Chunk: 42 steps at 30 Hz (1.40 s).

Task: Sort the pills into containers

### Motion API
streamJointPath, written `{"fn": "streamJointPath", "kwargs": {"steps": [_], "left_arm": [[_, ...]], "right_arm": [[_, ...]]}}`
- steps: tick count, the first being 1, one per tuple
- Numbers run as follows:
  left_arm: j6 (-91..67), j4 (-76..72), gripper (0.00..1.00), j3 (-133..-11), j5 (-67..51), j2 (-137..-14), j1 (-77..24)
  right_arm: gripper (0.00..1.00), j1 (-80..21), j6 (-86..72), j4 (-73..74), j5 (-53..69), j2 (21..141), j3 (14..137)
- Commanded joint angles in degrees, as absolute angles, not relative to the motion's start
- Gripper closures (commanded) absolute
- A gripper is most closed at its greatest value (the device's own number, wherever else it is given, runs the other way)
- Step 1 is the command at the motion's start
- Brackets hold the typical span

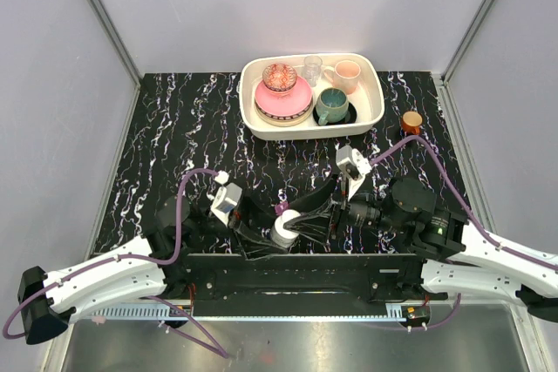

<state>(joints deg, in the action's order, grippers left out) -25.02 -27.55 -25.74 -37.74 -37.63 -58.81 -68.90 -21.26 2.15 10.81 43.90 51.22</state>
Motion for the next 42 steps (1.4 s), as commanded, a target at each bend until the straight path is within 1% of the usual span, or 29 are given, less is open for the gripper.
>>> {"fn": "streamJointPath", "kwargs": {"steps": [1,3,6,10,13,16,17,19,20,23,26,29,30,33,38,42], "left_arm": [[-24.0,-30.6,1.00,-27.9,-42.4,-37.7,-59.1],[-24.0,-30.6,1.00,-27.7,-42.4,-37.7,-59.1],[-24.1,-30.5,1.00,-27.5,-42.4,-37.5,-59.1],[-23.6,-29.4,1.00,-27.4,-41.6,-36.9,-59.1],[-22.1,-26.0,1.00,-27.8,-37.9,-36.0,-59.1],[-20.1,-20.1,1.00,-29.1,-31.0,-35.5,-59.1],[-19.5,-17.3,1.00,-29.4,-27.5,-35.4,-59.1],[-18.0,-14.7,1.00,-30.8,-23.7,-35.6,-59.1],[-17.6,-12.5,1.00,-31.2,-20.3,-35.8,-59.1],[-16.2,-10.0,1.00,-32.8,-14.0,-36.6,-59.1],[-15.5,-8.1,1.00,-33.8,-10.6,-37.5,-59.1],[-15.4,-7.7,1.00,-34.4,-9.7,-38.5,-59.1],[-15.4,-7.6,1.00,-34.4,-9.5,-38.8,-59.1],[-15.2,-7.6,1.00,-34.5,-9.4,-39.4,-59.1],[-15.2,-8.1,1.00,-34.3,-8.9,-39.4,-59.1],[-15.4,-8.5,1.00,-34.3,-8.4,-39.6,-59.1]], "right_arm": [[0.36,-68.6,-20.9,-2.3,10.3,45.1,54.2],[0.31,-68.6,-21.0,-2.5,9.8,45.1,54.1],[0.28,-68.6,-20.7,-2.5,8.1,44.7,53.9],[0.27,-68.7,-20.4,-2.3,4.2,42.8,53.5],[0.27,-68.6,-21.5,-0.8,-1.3,41.2,54.1],[0.27,-68.6,-23.8,4.6,-9.9,41.2,56.9],[0.27,-68.6,-24.6,6.6,-16.3,42.2,57.7],[0.27,-68.6,-28.2,13.0,-23.3,43.9,61.2],[0.27,-68.6,-29.6,14.9,-29.0,45.9,62.2],[0.26,-69.0,-35.7,20.6,-35.6,49.7,65.2],[0.25,-71.1,-39.4,23.5,-39.4,53.6,67.1],[0.22,-73.5,-41.0,25.2,-41.3,56.9,69.3],[0.19,-73.9,-41.4,25.1,-41.1,57.6,69.5],[0.17,-74.7,-42.4,25.0,-40.3,59.1,70.0],[0.18,-74.9,-43.6,24.5,-38.5,59.3,68.8],[0.21,-75.0,-45.6,24.4,-37.7,59.2,67.9]]}}
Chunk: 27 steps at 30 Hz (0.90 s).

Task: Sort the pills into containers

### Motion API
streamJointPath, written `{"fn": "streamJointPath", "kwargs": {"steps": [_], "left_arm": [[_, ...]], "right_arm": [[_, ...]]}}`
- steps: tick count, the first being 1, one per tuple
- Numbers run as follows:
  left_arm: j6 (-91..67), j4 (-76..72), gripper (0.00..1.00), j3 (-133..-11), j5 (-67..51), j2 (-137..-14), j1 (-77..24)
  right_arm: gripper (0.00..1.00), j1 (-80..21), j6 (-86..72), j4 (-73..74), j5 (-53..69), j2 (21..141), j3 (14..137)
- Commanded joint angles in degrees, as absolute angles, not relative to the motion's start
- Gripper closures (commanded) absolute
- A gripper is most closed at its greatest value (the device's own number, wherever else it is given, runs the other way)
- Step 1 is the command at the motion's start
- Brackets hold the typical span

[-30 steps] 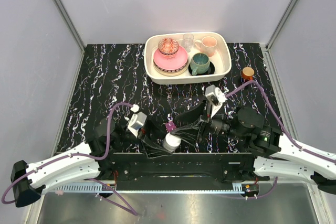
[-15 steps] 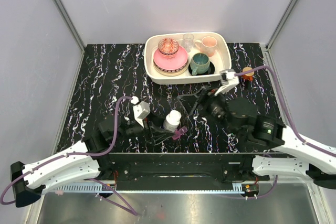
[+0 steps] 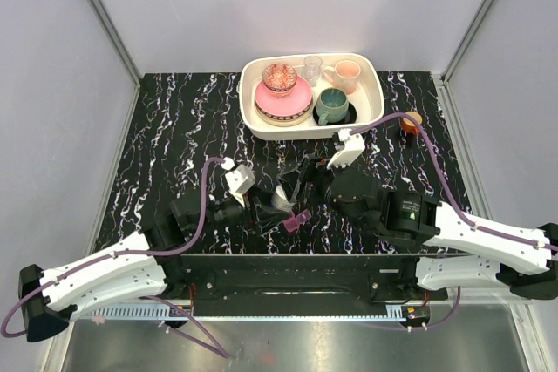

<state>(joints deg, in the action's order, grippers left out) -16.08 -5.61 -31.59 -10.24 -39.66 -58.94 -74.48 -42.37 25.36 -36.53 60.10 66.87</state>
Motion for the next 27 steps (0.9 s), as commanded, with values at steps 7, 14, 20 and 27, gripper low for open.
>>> {"fn": "streamJointPath", "kwargs": {"steps": [7,14,20,27], "left_arm": [[-15.5,-8.6,1.00,-34.5,-8.0,-39.5,-59.1],[-15.5,-8.7,1.00,-34.7,-8.1,-39.4,-59.1],[-15.5,-8.8,1.00,-34.8,-8.3,-39.5,-59.1],[-15.5,-9.0,1.00,-34.6,-8.1,-39.3,-59.1]], "right_arm": [[0.23,-75.0,-48.2,23.6,-36.4,59.2,65.9],[0.26,-75.1,-49.1,23.4,-35.9,59.7,65.5],[0.35,-75.1,-48.8,22.2,-35.3,59.8,65.0],[0.43,-75.0,-48.7,22.0,-34.4,60.2,65.0]]}}
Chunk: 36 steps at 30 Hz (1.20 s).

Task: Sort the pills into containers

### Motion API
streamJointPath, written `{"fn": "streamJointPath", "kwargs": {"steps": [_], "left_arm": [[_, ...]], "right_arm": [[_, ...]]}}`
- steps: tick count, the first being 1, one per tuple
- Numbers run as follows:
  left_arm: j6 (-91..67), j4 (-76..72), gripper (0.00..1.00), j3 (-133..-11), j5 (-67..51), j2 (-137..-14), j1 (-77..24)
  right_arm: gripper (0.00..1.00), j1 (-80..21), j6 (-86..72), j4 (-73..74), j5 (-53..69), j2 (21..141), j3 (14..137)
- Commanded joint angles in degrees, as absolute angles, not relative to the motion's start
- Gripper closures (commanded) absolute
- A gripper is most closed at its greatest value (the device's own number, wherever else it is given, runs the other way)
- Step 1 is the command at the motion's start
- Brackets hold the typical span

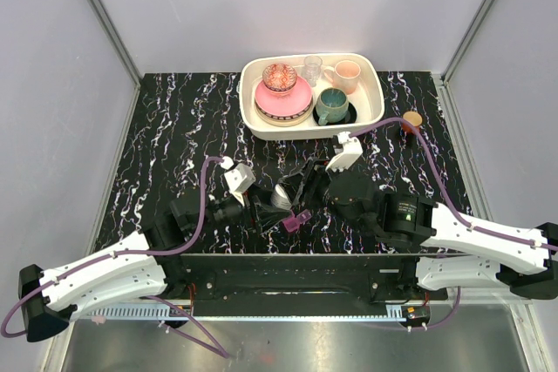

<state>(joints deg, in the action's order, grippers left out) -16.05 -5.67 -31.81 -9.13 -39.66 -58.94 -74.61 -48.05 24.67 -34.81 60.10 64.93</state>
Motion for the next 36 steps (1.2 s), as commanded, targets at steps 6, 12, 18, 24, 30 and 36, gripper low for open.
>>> {"fn": "streamJointPath", "kwargs": {"steps": [6,12,18,24,30,36], "left_arm": [[-15.6,-9.4,1.00,-34.3,-8.0,-38.8,-59.1],[-17.8,-14.4,1.00,-30.5,-11.5,-36.6,-59.1],[-20.1,-22.0,1.00,-26.8,-23.6,-34.7,-59.1],[-21.6,-25.2,1.00,-26.1,-30.8,-34.0,-59.1],[-22.5,-26.0,1.00,-26.5,-36.7,-35.2,-59.1],[-22.8,-26.2,1.00,-26.7,-40.0,-35.9,-59.1]], "right_arm": [[0.72,-75.0,-48.0,22.0,-34.3,59.9,64.9],[0.99,-75.0,-43.3,19.8,-33.8,56.2,63.0],[1.00,-75.0,-29.0,8.0,-16.9,50.8,57.2],[1.00,-75.1,-25.6,3.3,-8.5,47.1,54.1],[1.00,-75.0,-22.9,-2.4,-5.0,43.2,51.9],[0.90,-75.1,-19.0,-2.8,-0.2,42.1,53.3]]}}
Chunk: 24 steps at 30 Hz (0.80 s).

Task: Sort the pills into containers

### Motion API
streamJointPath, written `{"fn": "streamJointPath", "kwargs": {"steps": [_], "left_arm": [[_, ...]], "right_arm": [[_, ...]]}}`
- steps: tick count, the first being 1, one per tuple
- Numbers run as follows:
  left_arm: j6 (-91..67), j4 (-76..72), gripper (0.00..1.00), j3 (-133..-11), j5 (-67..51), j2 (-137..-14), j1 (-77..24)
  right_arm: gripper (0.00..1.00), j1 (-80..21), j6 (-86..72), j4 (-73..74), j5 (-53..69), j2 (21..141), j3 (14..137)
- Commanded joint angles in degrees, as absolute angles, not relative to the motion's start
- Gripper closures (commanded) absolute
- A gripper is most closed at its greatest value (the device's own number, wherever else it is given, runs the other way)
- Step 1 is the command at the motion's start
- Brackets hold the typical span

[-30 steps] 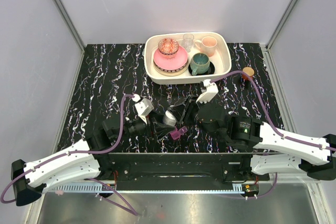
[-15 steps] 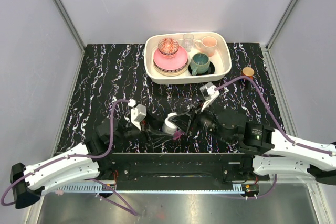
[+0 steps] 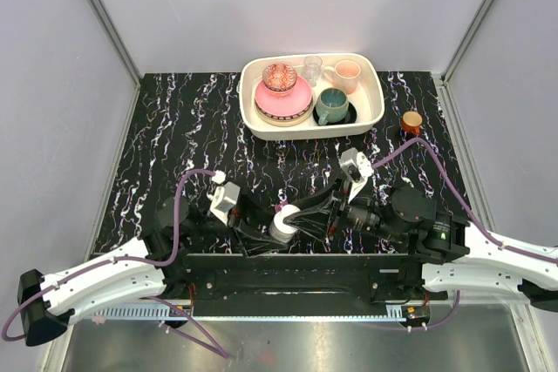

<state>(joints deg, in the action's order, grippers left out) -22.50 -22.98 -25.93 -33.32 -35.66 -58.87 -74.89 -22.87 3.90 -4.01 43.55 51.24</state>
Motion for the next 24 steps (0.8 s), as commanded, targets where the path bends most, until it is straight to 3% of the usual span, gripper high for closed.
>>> {"fn": "streamJointPath", "kwargs": {"steps": [1,9,24], "left_arm": [[-22.7,-26.2,1.00,-26.6,-40.2,-35.9,-59.2],[-22.6,-25.3,1.00,-26.1,-41.0,-35.6,-59.2],[-21.5,-23.0,1.00,-24.8,-40.1,-35.2,-59.1]], "right_arm": [[0.89,-75.0,-18.5,-2.7,1.6,42.2,53.5],[1.00,-75.1,-17.2,-3.4,2.6,41.7,54.7],[1.00,-75.0,-17.9,-1.8,0.3,38.5,56.9]]}}
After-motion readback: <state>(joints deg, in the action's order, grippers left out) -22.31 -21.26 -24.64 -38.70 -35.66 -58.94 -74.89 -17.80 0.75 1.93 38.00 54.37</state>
